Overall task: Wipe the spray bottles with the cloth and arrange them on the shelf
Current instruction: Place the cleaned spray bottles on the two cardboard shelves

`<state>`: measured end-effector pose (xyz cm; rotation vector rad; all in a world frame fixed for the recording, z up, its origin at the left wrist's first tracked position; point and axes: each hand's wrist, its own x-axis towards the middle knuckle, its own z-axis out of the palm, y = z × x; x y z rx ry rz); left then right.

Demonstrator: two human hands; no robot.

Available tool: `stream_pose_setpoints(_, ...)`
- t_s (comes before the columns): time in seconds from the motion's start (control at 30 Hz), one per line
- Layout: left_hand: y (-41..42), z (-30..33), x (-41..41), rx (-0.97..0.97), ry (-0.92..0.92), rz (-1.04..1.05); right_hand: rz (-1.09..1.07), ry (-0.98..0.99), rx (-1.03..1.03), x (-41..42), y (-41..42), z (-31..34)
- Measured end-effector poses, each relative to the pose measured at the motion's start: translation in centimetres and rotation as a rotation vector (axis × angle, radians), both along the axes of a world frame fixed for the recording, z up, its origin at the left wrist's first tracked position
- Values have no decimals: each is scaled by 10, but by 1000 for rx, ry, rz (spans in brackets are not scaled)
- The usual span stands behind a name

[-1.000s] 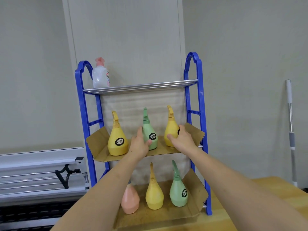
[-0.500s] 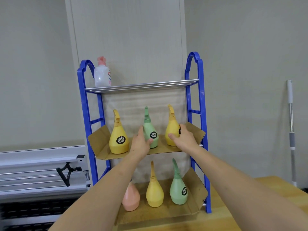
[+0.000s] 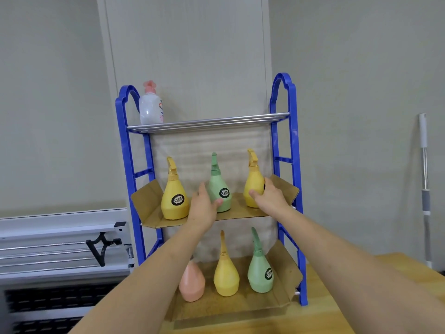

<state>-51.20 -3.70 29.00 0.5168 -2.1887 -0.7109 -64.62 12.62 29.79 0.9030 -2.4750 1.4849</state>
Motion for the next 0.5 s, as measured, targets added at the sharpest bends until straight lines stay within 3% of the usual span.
stream_pose_setpoints(0.17, -5, -1, 34, -95, 148, 97, -1, 2, -4, 1, 1, 0)
stream_pose_setpoints(0.3, -16, 3, 64, -263, 191, 417, -3, -13, -10, 3, 1, 0)
stream_pose_setpoints(0.5, -36, 10, 72, 21, 0, 390, 0, -3, -9, 1, 0, -1)
